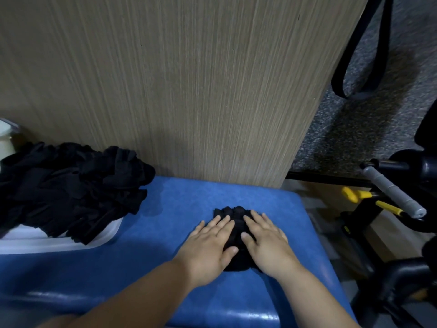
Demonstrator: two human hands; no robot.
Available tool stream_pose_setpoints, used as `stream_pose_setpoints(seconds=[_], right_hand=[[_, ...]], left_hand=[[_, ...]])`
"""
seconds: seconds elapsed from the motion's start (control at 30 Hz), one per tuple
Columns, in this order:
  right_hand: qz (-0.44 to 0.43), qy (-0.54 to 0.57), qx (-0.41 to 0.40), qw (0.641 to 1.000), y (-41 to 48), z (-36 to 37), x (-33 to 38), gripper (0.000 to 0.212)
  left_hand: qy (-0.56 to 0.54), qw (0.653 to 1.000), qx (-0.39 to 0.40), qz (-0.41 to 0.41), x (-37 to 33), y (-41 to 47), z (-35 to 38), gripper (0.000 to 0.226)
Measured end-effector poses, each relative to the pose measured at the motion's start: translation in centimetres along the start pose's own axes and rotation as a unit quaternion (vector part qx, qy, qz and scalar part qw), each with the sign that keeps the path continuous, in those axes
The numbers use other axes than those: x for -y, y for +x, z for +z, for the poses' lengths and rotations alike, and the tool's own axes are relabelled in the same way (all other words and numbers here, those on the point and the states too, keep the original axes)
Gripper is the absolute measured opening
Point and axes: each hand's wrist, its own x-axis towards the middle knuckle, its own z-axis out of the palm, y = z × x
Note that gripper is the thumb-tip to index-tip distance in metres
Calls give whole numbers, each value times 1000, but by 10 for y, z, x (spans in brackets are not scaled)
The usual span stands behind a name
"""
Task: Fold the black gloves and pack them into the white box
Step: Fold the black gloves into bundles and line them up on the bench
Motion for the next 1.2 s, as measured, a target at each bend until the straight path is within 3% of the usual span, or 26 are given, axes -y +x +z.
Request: stream_pose_setpoints(seconds=[0.3, 0.57, 0.83, 0.97, 1.07, 1.13, 1.2], right_hand=[[33, -67, 62, 995, -1, -4, -3, 57], [59, -99, 71, 991, 8, -22, -47, 57], [61, -86, 50, 993, 10, -22, -49, 58], [48, -76, -73, 993, 9, -27, -30, 52], [-21, -34, -179, 983, 10, -26, 8, 33], [-67, -15, -182, 981, 13, -20, 37, 24], [-95, 16, -129, 987, 18, -11, 68, 23]], left_hand=[[33, 998, 55, -2, -7, 10, 0, 60], [25, 997, 71, 3, -40, 46, 7, 61], [11, 998, 58, 7, -26, 40, 1, 63], [-20, 1000, 0, -20, 5, 17, -9, 62], [-27, 991, -90, -90, 37, -8, -22, 55], [-36, 978, -151, -138, 56, -23, -32, 47], [-40, 962, -206, -173, 72, -36, -41, 40]])
